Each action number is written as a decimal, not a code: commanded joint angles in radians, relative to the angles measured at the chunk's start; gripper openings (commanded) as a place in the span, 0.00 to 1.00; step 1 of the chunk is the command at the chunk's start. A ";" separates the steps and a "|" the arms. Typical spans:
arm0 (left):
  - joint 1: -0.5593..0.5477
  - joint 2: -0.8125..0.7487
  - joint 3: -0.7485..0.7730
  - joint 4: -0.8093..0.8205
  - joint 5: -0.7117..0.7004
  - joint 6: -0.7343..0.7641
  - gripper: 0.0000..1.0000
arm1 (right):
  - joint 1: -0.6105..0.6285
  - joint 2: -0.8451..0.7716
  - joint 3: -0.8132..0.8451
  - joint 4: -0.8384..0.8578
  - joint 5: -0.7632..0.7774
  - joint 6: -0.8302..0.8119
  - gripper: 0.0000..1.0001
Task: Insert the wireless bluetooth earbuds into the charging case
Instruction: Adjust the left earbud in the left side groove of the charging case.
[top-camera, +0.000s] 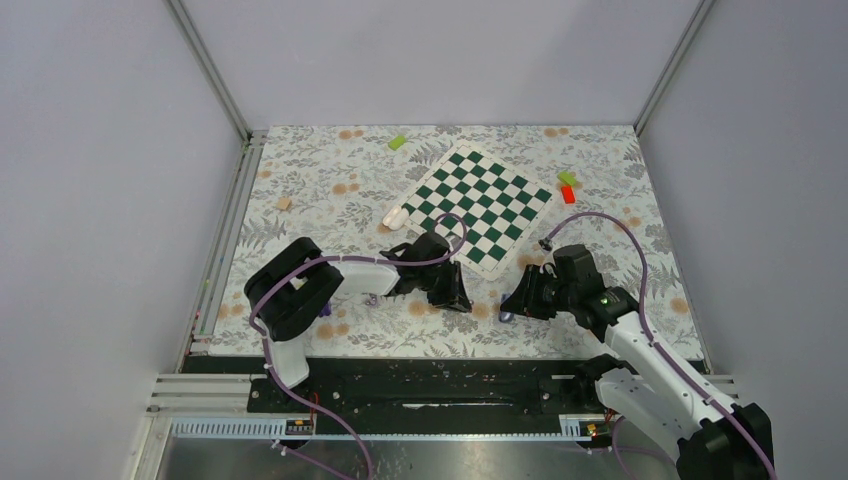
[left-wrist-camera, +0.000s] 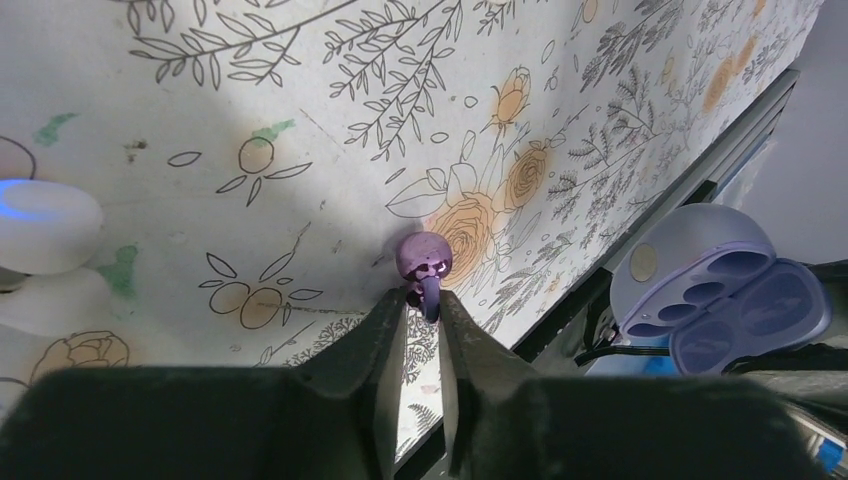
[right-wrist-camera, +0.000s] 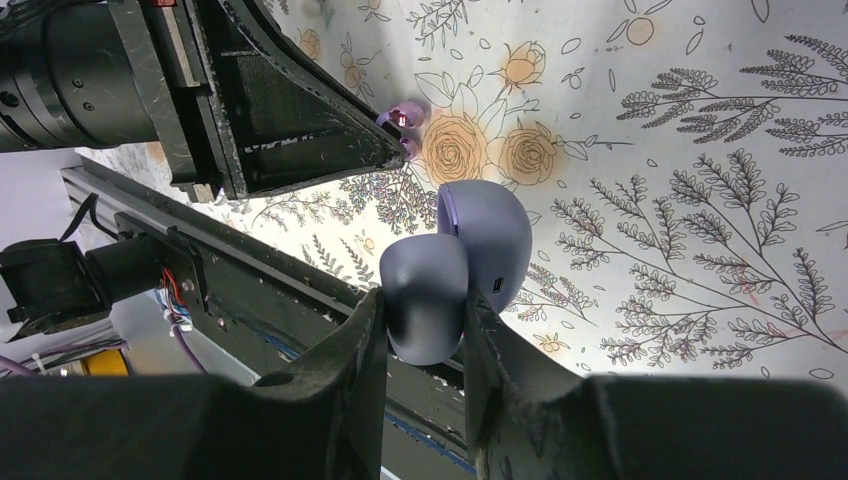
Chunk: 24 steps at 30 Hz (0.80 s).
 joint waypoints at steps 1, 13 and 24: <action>0.006 -0.030 -0.021 0.051 0.000 -0.018 0.14 | 0.006 0.005 0.001 0.027 -0.010 0.004 0.00; 0.007 -0.179 -0.029 0.005 0.001 -0.004 0.00 | 0.007 0.020 0.006 0.039 -0.028 0.005 0.00; 0.007 -0.470 0.009 -0.122 0.016 0.137 0.00 | 0.006 -0.077 -0.013 0.145 -0.120 0.008 0.00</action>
